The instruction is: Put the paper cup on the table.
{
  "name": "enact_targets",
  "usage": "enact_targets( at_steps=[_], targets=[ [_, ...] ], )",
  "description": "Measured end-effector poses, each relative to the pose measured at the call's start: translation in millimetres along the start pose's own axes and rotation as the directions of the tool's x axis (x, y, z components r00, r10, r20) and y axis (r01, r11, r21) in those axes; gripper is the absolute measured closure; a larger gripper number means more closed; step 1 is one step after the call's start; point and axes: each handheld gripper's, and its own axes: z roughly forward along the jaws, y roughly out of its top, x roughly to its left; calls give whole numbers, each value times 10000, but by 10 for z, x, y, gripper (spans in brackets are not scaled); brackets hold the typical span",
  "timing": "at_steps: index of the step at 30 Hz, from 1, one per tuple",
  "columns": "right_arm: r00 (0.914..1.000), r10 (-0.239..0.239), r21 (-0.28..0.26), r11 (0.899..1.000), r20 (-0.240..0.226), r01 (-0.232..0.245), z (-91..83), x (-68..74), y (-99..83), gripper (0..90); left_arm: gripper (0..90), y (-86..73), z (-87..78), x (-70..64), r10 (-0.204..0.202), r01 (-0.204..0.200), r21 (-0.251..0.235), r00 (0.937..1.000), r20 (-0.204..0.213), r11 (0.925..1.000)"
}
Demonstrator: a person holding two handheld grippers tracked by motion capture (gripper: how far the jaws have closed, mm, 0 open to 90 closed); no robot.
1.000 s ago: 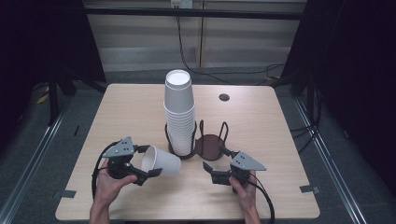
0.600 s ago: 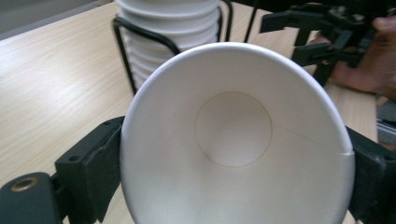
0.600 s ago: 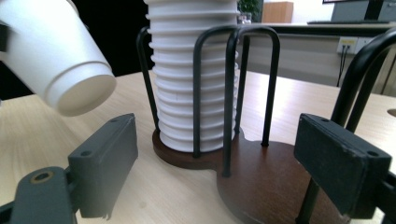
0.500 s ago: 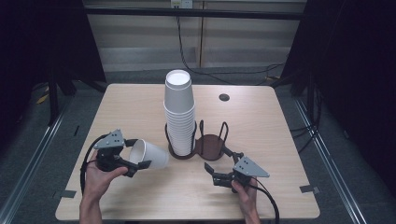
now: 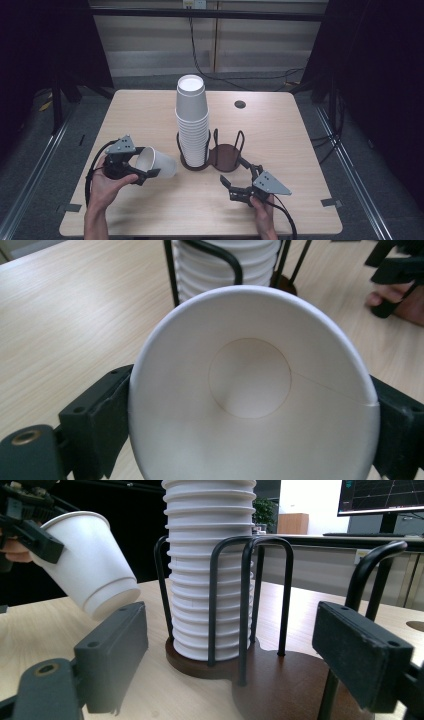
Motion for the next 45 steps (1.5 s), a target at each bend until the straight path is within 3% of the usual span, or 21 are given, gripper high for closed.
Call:
enact_targets(
  at_steps=[6, 9, 17, 20, 22, 24, 25, 27, 28, 32, 35, 36, 37, 40, 43, 45],
  targets=[
    [10000, 5, -8, 10000, 27, -5, -1, -1, 0, 142, 89, 68, -17, 143, 17, -17, 28, 10000, 80, 10000],
    [10000, 5, -10, 10000, 29, -5, -1, -1, -1, 141, 89, 96, 10, 212, 97, -74, 696, 9994, -333, 9975],
    [10000, -5, -15, 10000, 38, 5, -2, 0, -1, 141, 88, 196, 26, 325, 188, -71, 1497, 9969, -770, 9887],
    [10000, -11, -22, 10000, 51, 11, -2, 0, -1, 141, 87, 237, -10, 317, 332, -235, 1374, 9971, -685, 9902],
    [10000, -16, -21, 10000, 76, 16, -3, 0, -1, 141, 87, 262, -6, 322, 285, -147, 1527, 9957, -887, 9882],
    [10000, -20, -27, 10000, 69, 20, -3, 0, -1, 141, 87, 287, 22, 357, 609, -301, 2320, 9900, -1270, 9723],
    [10000, -16, -22, 10000, 70, 16, -3, 0, -1, 141, 87, 289, 38, 364, 598, -239, 2477, 9886, -1384, 9685],
    [10000, -14, -23, 10000, 70, 14, -4, 0, -1, 140, 87, 298, 56, 412, 574, -239, 2614, 9909, -1213, 9649],
    [10000, -21, -28, 10000, 68, 21, -3, 0, -1, 141, 87, 296, 63, 420, 494, -167, 2530, 9911, -1236, 9673],
    [10000, -21, -27, 10000, 66, 22, -3, 0, -1, 141, 85, 327, 77, 500, 507, -62, 2971, 9886, -1421, 9548],
    [10000, -17, -23, 10000, 75, 17, -4, 1, -1, 140, 80, 351, 93, 556, 460, -3, 3185, 9897, -1358, 9479],
    [10000, -17, -21, 10000, 77, 17, -3, 1, -1, 140, 80, 352, 103, 560, 424, 55, 3154, 9886, -1448, 9489],
    [10000, -21, -26, 10000, 72, 22, -3, 0, -1, 140, 79, 356, 104, 579, 479, 25, 3284, 9882, -1454, 9446],
    [10000, -26, -17, 10000, 87, 26, -5, 1, -1, 140, 76, 343, 138, 560, 510, 43, 3245, 9855, -1619, 9459],
    [10000, -22, -25, 10000, 94, 22, -4, 1, 0, 140, 74, 337, 191, 569, 559, 32, 3511, 9858, -1582, 9363],
    [9999, -33, -19, 10000, 130, 33, -5, 3, -1, 140, 73, 348, 213, 592, 633, 14, 3806, 9855, -1575, 9247]
  ],
)
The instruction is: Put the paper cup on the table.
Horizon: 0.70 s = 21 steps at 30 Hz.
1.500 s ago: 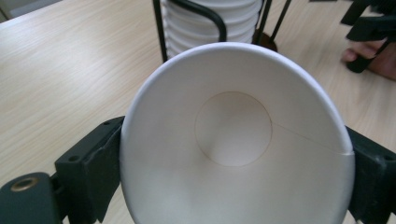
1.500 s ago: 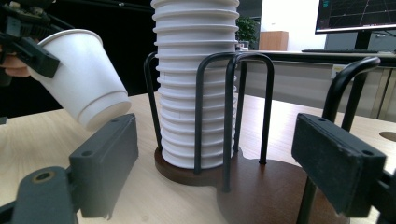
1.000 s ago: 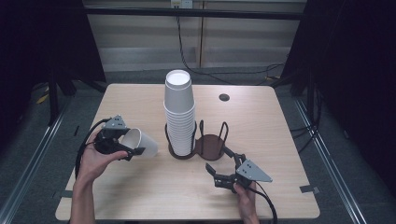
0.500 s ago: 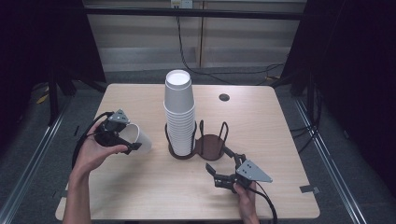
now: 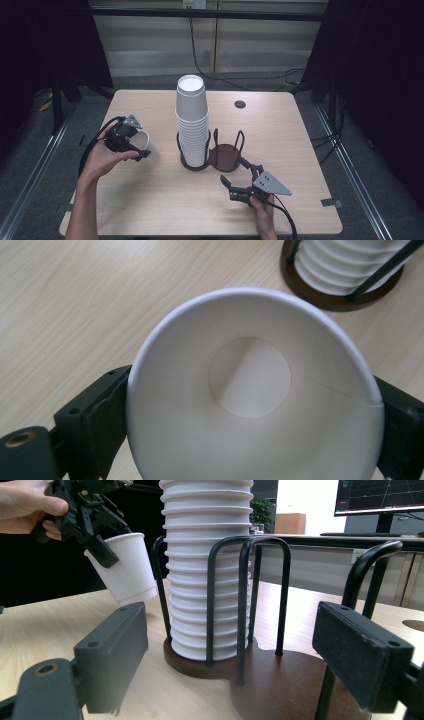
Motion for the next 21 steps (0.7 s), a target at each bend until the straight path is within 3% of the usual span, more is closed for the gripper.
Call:
enact_targets(
  at_steps=[8, 21],
  targets=[
    [10000, 3, -5, 10000, -9, -3, -1, 0, 0, 140, 73, 42, 149, 23, -20, 13, 552, 9999, 124, 9985],
    [10000, 1, -7, 10000, -8, -1, -1, 0, 0, 140, 43, 50, 251, 27, -442, 441, 274, 9990, 24, 9987]
  ],
)
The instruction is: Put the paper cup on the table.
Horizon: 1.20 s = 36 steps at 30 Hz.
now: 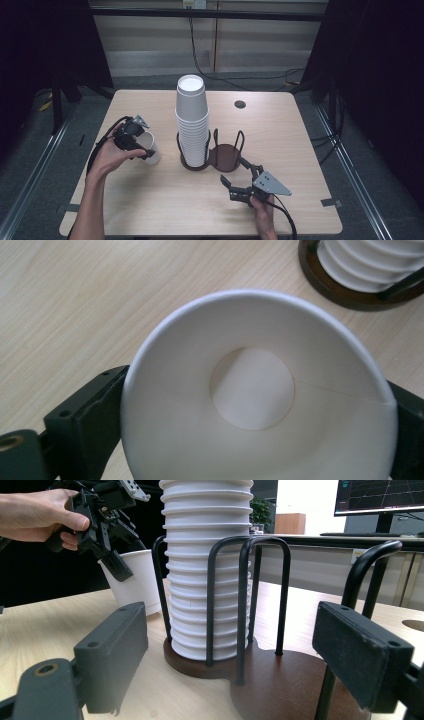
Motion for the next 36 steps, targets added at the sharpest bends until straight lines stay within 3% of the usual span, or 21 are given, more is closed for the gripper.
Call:
enact_targets(
  at_steps=[2, 5, 9, 10, 13, 18, 28, 36],
  targets=[
    [10000, -1, 1, 10000, 0, 1, 0, 0, 0, 140, 39, -15, 18, 7, 29, -29, 69, 10000, 76, 10000],
    [10000, 5, 4, 10000, -3, -5, 0, -1, 0, 140, 37, -13, 89, 0, -379, 379, 81, 9993, -51, 9992],
    [10000, 3, 0, 10000, -5, -3, 0, 0, 0, 138, 44, -4, 137, 8, -341, 340, 127, 9994, 52, 9993],
    [10000, 4, 2, 10000, -1, -4, 0, 0, 0, 138, 47, -13, 138, 13, -592, 590, 168, 9982, 107, 9981],
    [10000, 7, 6, 10000, -5, -7, 0, -1, 0, 138, 56, -52, 146, 25, -522, 523, 207, 9986, -75, 9984],
    [10000, 0, 1, 10000, -2, 0, 0, -1, 0, 138, 86, -123, 208, 34, -519, 518, 55, 9986, 136, 9986],
    [10000, 7, 3, 10000, -2, -7, 0, -1, 0, 138, 87, -247, 224, 72, -753, 793, -655, 9953, 609, 9947],
    [10000, 6, 3, 10000, 12, -6, 0, 0, 0, 138, 145, -377, 209, 42, -819, 873, -1100, 9952, 527, 9901]
  ],
)
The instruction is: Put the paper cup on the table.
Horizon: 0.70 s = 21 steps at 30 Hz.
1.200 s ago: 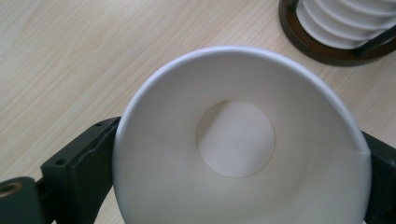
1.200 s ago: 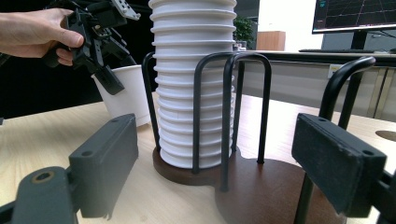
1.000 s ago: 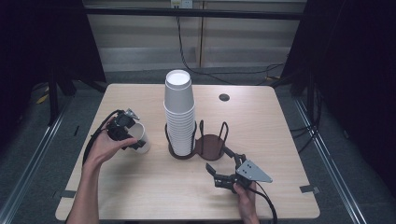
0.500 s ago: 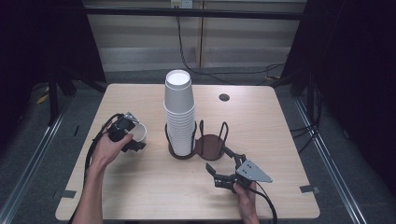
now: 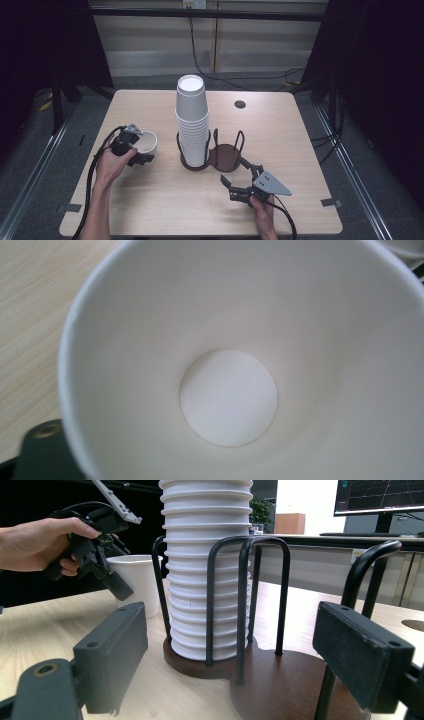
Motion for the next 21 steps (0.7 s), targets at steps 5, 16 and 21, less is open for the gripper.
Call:
enact_targets(
  at_steps=[5, 16, 21],
  targets=[
    [10000, -2, -1, 10000, 6, 2, 0, 0, 0, 138, 151, -76, -13, 11, -177, 183, -326, 9997, 185, 9993],
    [10000, 22, 13, 10000, 29, -22, -3, 3, 0, 138, 153, -288, 0, 43, -613, 638, -804, 9976, 335, 9947],
    [10000, 29, 15, 10000, 35, -29, -3, 3, 0, 137, 155, -361, -21, 22, -826, 852, -1203, 9962, 266, 9891]
  ],
)
